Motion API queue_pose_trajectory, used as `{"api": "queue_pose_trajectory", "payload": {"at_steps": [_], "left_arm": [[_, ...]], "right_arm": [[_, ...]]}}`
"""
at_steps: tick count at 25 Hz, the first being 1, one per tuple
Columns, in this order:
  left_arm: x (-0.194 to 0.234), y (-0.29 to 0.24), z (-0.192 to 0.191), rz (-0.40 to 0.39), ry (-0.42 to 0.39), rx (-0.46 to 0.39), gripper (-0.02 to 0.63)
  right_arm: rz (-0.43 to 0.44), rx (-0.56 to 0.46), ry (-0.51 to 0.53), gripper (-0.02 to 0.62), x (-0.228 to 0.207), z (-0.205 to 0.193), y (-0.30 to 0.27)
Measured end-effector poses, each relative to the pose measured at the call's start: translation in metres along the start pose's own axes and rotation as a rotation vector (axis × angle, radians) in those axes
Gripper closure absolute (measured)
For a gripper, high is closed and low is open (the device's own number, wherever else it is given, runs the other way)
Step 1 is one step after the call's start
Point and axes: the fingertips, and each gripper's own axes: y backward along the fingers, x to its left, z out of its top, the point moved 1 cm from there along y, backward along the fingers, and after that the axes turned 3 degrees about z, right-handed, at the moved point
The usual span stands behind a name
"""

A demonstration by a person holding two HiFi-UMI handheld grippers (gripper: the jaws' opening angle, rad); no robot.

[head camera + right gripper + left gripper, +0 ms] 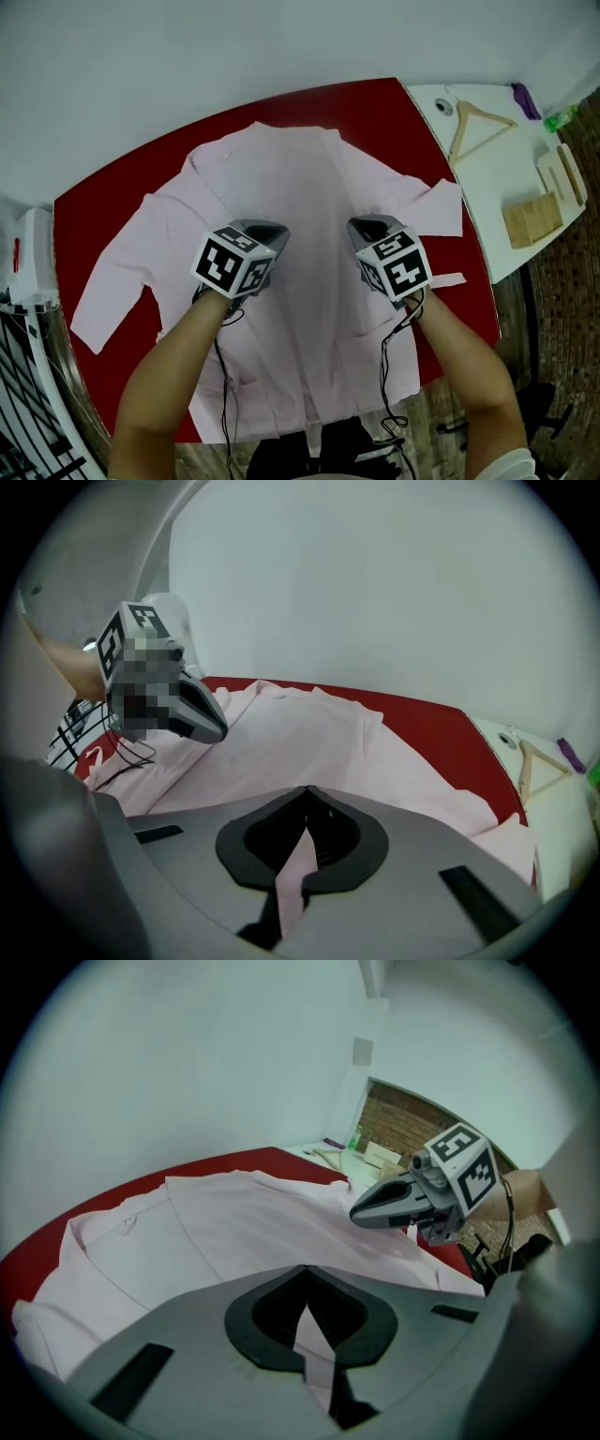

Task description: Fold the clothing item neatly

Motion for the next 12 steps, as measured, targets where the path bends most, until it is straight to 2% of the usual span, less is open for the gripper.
{"api": "queue_pose_trajectory", "payload": {"at_steps": [6,10,12], "left_arm": [[-0.020,-0.011,-0.028,0.006,0.012,0.070,0.601],[-0.012,-0.019,-0.054,0.027,0.039,0.155,0.601],[-0.004,-0.017,-0.066,0.023,0.083,0.169,0.601]], "right_arm": [[-0.013,0.053,-0.015,0.583,0.010,-0.034,0.002],[-0.071,0.123,-0.009,0.583,0.002,-0.061,-0.002],[-0.093,0.129,-0.026,0.583,-0.007,-0.069,-0.001]]}}
